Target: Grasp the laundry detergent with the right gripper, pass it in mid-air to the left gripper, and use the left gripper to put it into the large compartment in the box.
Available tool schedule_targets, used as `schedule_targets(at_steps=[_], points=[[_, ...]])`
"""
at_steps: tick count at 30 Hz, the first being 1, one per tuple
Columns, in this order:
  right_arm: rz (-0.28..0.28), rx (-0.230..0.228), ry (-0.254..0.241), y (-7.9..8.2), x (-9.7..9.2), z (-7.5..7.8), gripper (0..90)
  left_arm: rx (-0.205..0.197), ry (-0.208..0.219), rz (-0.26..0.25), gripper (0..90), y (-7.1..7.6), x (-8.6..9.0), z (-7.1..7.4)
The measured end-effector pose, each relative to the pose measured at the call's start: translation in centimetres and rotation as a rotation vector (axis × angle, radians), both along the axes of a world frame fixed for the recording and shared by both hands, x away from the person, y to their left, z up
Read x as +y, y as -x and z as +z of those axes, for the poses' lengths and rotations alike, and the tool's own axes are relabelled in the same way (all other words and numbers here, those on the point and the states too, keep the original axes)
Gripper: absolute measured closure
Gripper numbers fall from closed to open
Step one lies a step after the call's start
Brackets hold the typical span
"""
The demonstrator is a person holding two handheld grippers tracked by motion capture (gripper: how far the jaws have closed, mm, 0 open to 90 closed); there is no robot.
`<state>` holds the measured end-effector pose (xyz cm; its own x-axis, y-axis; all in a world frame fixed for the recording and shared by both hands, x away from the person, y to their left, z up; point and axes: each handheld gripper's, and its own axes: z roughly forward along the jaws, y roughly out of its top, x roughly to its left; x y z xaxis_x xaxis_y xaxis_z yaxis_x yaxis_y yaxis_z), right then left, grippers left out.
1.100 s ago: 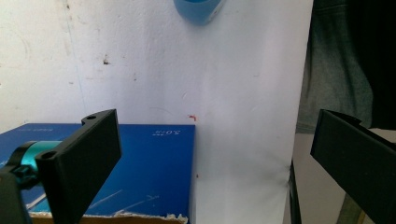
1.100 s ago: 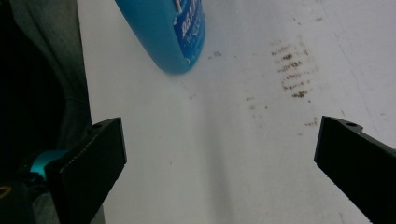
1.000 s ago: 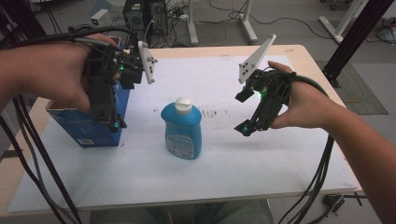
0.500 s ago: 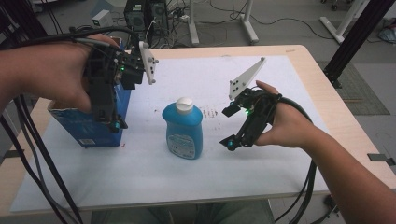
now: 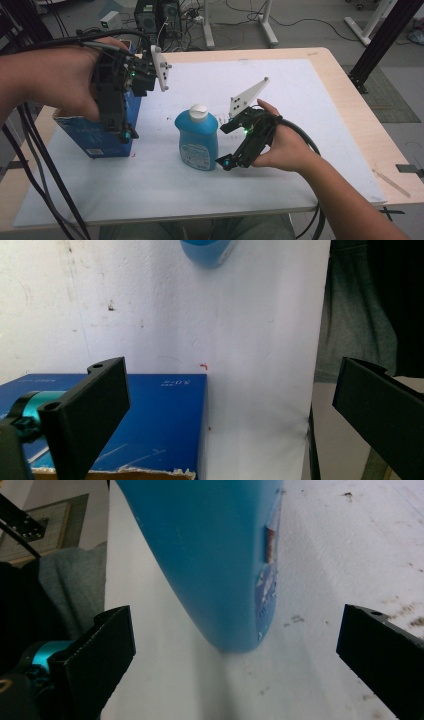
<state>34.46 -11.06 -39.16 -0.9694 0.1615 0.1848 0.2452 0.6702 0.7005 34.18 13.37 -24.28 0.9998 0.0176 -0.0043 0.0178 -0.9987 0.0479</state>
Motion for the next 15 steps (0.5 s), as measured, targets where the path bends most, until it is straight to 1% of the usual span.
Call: schedule_targets(at_steps=[4, 6, 7, 10, 11, 15], points=[[-0.004, -0.008, -0.024, 0.2, 0.8, -0.8, 1.2, -0.002, -0.001, 0.002, 1.8, 0.1, 0.0, 0.0], [-0.007, -0.01, -0.026, 0.3, 0.9, -0.9, 1.2, -0.003, 0.001, 0.004, 1.8, 0.1, 0.1, 0.0], [-0.016, -0.012, -0.052, 0.3, 1.3, -1.3, 1.2, -0.004, 0.001, 0.003, 1.8, 0.2, 0.1, 0.0], [-0.021, -0.02, -0.074, 0.4, 1.8, -1.8, 1.3, -0.002, 0.0, 0.002, 1.8, 0.2, 0.1, 0.0], [-0.025, -0.013, -0.088, 0.5, 2.0, -1.9, 1.2, -0.001, -0.001, 0.002, 1.8, 0.2, 0.2, -0.1], [-0.04, -0.019, -0.121, 0.7, 2.5, -2.6, 1.3, 0.0, 0.001, 0.01, 1.8, 0.3, 0.4, -0.1]])
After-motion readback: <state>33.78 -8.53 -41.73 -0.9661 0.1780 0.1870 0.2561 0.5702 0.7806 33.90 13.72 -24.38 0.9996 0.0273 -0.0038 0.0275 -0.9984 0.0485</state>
